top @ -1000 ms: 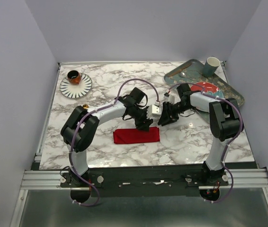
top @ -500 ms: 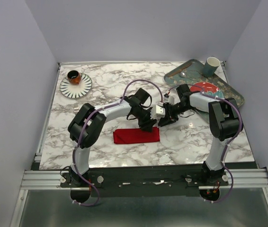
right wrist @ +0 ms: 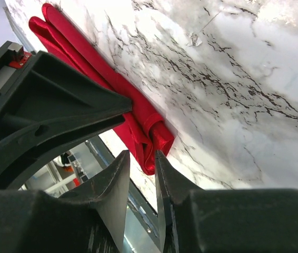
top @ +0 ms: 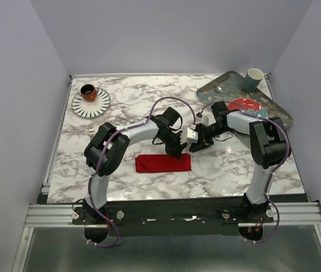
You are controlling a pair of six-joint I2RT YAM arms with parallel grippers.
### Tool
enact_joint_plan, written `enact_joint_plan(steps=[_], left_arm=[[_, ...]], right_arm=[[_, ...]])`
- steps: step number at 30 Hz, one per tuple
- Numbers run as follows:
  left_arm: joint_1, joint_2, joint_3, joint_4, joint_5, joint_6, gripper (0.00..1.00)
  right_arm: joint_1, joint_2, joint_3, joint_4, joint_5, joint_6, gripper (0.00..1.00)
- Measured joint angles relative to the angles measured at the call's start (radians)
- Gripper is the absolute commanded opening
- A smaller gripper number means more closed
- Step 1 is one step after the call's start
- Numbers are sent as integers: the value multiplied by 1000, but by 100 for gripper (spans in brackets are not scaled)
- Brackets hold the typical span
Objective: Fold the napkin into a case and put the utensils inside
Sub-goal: Stuff the top corner of the smaller-rectangle-folded napkin at the center of the board.
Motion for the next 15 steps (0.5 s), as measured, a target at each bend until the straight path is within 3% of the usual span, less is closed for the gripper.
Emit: enact_joint_plan(steps=[5,6,15], left_arm=[[0,-1,1,-2,0,-3,9],[0,-1,1,-2,0,-2,1],[-16,-100,-82,42,0,-18,0]], right_arm=[[-2,5,0,0,0,0,28],[-2,5,0,0,0,0,28],[-2,5,-1,0,1,8,20]])
